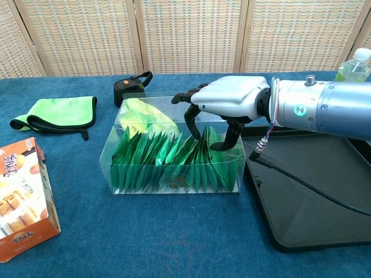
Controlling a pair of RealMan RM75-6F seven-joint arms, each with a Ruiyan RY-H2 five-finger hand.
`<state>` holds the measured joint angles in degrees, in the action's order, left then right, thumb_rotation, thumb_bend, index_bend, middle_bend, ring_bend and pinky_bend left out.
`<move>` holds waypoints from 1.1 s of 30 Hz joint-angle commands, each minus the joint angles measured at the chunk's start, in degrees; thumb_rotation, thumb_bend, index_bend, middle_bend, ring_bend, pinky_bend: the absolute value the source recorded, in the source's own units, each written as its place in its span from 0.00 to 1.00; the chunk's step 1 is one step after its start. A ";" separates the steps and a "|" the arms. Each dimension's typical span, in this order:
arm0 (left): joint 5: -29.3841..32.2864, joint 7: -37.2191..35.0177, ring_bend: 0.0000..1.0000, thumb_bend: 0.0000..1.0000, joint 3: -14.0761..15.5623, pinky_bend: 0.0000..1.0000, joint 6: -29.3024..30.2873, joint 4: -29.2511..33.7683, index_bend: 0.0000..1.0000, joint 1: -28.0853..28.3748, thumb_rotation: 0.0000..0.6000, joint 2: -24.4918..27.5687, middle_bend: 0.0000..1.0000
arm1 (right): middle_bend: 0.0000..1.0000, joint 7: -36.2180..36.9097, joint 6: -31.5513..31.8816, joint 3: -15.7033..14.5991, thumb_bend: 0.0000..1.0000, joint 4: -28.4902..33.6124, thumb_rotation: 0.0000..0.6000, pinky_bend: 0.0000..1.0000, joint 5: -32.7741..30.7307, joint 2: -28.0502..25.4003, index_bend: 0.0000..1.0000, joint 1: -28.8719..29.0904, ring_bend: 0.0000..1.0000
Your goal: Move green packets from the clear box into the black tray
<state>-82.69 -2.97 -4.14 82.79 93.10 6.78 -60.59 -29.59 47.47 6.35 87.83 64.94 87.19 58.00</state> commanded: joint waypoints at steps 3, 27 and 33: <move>0.08 0.07 0.00 0.08 0.01 0.00 -0.09 -0.01 0.00 0.03 1.00 -0.04 0.00 | 0.03 0.66 -0.02 -0.19 0.51 -0.68 1.00 0.03 0.69 0.46 0.52 -0.24 0.00; 0.19 -0.10 0.00 0.08 -0.04 0.00 -0.13 -0.07 0.00 0.06 1.00 0.00 0.00 | 0.06 2.45 1.05 0.00 0.55 -2.99 1.00 0.06 3.37 2.16 0.62 -1.37 0.00; 0.13 -0.28 0.00 0.08 -0.01 0.00 -0.11 -0.02 0.00 0.04 1.00 0.06 0.00 | 0.07 2.95 1.79 0.27 0.56 -2.04 1.00 0.06 4.20 1.67 0.63 -1.88 0.00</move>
<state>-82.56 -3.25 -4.16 82.68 93.08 6.81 -60.54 -26.78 49.02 6.53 85.50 68.95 89.05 56.25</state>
